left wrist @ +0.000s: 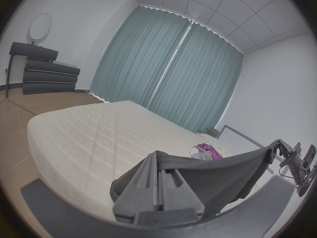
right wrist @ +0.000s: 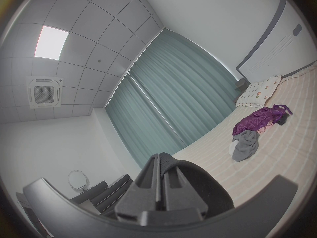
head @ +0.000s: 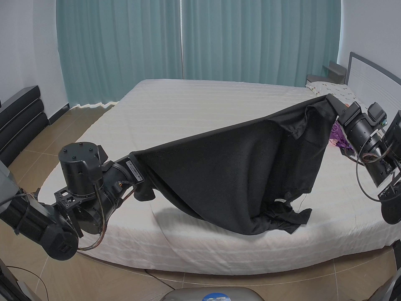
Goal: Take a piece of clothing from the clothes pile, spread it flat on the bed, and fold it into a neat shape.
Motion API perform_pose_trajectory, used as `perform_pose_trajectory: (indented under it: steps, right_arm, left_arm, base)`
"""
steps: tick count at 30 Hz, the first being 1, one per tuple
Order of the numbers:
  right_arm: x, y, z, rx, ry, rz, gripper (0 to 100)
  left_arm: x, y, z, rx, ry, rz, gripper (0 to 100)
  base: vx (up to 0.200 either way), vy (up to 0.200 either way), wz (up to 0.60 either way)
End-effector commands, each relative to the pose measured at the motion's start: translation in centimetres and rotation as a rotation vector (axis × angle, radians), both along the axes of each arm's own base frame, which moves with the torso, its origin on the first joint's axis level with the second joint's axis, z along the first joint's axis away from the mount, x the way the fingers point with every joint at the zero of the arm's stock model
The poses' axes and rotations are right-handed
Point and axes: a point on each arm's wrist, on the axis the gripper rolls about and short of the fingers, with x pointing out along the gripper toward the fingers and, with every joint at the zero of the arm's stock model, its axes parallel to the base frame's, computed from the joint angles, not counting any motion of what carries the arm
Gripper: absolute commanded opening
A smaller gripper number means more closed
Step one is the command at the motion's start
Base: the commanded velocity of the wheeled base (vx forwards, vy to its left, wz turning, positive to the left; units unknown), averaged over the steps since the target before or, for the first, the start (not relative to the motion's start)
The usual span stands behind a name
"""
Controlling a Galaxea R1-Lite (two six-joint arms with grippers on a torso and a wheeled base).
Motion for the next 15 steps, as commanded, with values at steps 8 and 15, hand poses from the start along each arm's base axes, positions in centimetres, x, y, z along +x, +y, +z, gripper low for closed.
perform_pose_trajectory:
  steps: [8, 15]
  right_arm:
    - [3.5, 0.2, -2.7, -0.018, 0.084, -0.023, 0]
    - [5.3, 0.3, -2.9, -0.016, 0.075, -0.034, 0]
  left_arm:
    - [2.8, -0.8, -0.7, 0.023, 0.07, 0.019, 0]
    - [4.7, -1.1, -2.2, 0.026, 0.102, 0.04, 0]
  base:
    - [0.2, 0.0, 0.0]
    - [0.2, 0.0, 0.0]
